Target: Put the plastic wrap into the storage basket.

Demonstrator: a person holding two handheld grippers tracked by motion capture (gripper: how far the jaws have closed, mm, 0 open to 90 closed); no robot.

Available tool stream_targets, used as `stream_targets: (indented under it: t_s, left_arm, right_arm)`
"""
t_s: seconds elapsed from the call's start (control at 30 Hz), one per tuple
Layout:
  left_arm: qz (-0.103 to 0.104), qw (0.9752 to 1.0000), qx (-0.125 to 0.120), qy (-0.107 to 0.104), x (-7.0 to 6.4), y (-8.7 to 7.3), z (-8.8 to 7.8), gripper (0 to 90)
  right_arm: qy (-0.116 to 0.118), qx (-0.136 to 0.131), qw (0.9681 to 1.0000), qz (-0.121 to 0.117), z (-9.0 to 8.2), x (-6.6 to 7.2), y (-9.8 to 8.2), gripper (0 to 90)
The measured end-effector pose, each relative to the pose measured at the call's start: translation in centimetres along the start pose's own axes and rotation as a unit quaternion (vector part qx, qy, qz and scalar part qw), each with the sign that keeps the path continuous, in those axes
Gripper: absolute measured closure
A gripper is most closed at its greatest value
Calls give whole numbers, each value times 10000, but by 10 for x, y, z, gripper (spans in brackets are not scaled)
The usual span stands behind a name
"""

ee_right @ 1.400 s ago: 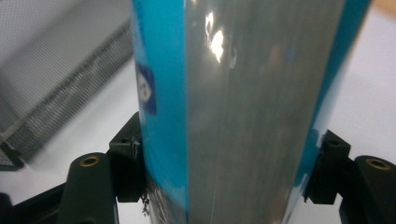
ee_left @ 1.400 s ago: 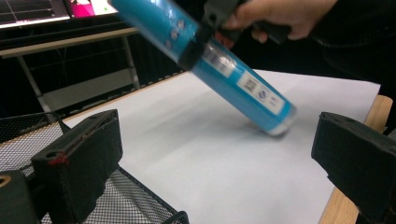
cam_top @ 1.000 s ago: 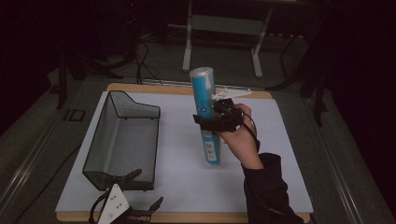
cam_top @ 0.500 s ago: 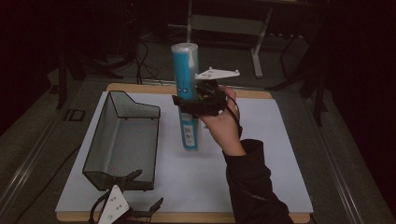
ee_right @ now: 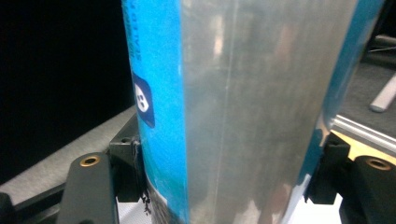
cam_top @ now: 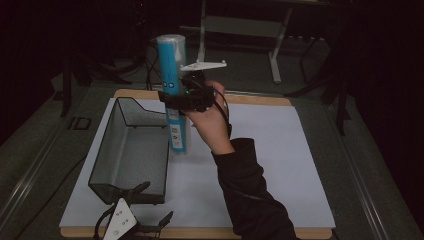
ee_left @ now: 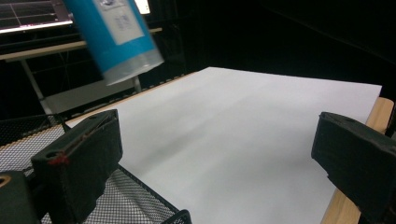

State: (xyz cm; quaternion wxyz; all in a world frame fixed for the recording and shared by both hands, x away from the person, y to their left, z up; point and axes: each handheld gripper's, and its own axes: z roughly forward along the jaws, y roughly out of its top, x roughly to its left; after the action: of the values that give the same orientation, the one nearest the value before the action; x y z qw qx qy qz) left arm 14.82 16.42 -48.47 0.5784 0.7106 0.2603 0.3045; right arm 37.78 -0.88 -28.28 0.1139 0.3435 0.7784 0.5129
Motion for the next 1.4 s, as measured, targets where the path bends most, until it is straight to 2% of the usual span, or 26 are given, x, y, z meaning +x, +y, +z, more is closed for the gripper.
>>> stream_targets:
  t_s: [0.17, 0.3, 0.37, 0.47, 0.57, 0.7, 0.8, 0.9, 1.03, 1.17, 1.23, 1.3, 1.33, 1.37, 1.4]
  left_arm:
    - [-38, 10000, -32, 27, -1, -1, -1, 24]
    - [12, 9999, -43, 91, 0, -1, -1, 24]
    - [21, 9999, -52, 111, 0, -1, -2, 24]
    - [19, 9999, -46, 133, 0, -2, -2, 24]
    - [34, 9999, -58, 139, 1, -1, -3, 24]
    - [40, 9999, -65, 139, 1, -1, -3, 24]
    - [30, 9999, -57, 133, 2, -2, -2, 24]
    - [43, 9999, -68, 142, 2, -1, -2, 24]
    - [54, 9999, -60, 141, 1, -1, -2, 24]
    - [62, 9999, -59, 136, 1, -1, -2, 24]
    - [60, 9999, -54, 135, 1, -1, -2, 24]
    - [58, 9999, -59, 134, 1, -1, -1, 24]
    - [58, 9999, -59, 134, 1, -1, -1, 24]
    - [67, 9999, -53, 135, 1, -1, -1, 24]
    - [69, 9999, -52, 134, 1, -1, -1, 23]
  right_arm:
    - [129, -44, 9995, 274, 18, 5, 0, 318]
    - [207, -9, 9984, 523, 35, 7, -5, 318]
    - [222, 39, 9982, 553, 39, 7, -7, 318]
    - [275, 212, 9965, 762, 57, 10, -19, 318]
    - [415, 348, 9929, 1057, 68, 8, -28, 318]
    - [446, 500, 9909, 1165, 78, 8, -39, 317]
    - [628, 891, 9854, 1307, 91, 7, -52, 317]
    - [665, 1137, 9812, 1407, 99, 8, -61, 317]
    - [591, 1358, 9789, 1406, 106, 11, -75, 318]
    - [674, 1543, 9722, 1624, 109, 10, -85, 318]
    - [628, 1613, 9712, 1640, 110, 10, -88, 318]
    - [621, 1733, 9681, 1701, 110, 10, -91, 317]
    - [621, 1733, 9681, 1701, 110, 10, -91, 317]
    - [654, 1867, 9636, 1796, 113, 9, -95, 317]
    - [650, 1912, 9622, 1826, 114, 9, -96, 317]
